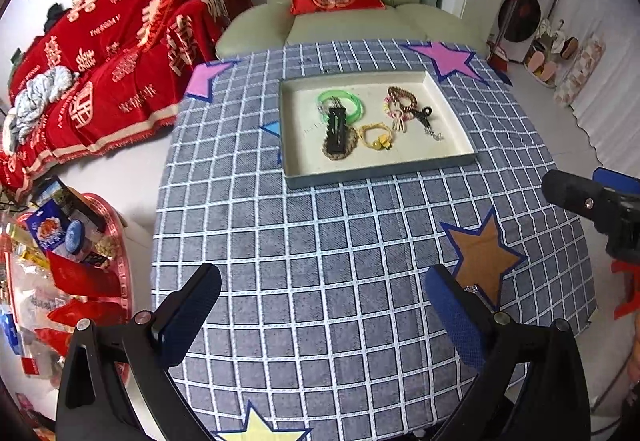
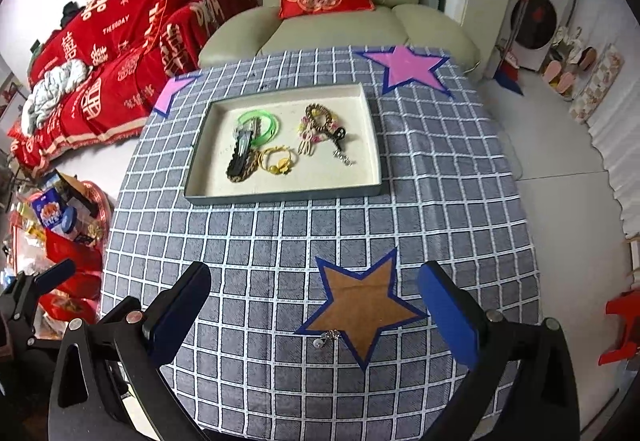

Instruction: Organize jewelry

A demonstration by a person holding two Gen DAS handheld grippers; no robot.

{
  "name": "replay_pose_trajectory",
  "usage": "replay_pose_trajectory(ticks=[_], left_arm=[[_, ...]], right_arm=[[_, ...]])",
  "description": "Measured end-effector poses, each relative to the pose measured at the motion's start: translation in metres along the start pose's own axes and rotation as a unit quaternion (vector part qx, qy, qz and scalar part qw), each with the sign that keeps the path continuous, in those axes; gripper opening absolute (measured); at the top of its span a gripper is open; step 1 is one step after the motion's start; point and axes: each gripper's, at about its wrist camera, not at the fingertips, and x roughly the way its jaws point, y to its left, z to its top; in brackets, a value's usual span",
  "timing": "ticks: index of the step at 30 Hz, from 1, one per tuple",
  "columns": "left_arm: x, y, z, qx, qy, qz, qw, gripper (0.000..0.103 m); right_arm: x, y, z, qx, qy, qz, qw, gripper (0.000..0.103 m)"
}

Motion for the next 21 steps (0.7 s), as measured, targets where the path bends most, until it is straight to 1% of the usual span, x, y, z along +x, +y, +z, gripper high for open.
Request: replay_pose_trajectory(ticks=[4,9,12,16,21], left_arm=[[-0.021,0.007,-0.001,-0.018,-0.025,0.007,0.9995,0.103],[-0.038,0.009,0.0,-0.041,-0.046,0.023,0.9978,0.103],[-0.047,0.006,0.0,-0.051,-0.053,0.037,0.9966,0.103],[-0.057,-0.001,0.0,-0.061,-0.065,0.043,0.9951,0.103],[-0.063,-0.009,-0.003,-0.063,-0.067,0.049,0.9945,0.103]], right_arm=[[-0.021,0.005,-0.004,-0.009,-0.023,-0.014,1.0,0.103],[-0.041,0.008,-0.004,-0.022,-0.047,-0.022,0.998,0.103],[-0.05,0.009,-0.005,-0.034,-0.059,-0.027,0.997,0.103],[-0.062,0.008,-0.008,-0.042,-0.071,-0.034,0.996,0.103],[-0.071,0.005,-0.011,-0.046,-0.082,-0.038,0.995,0.103]])
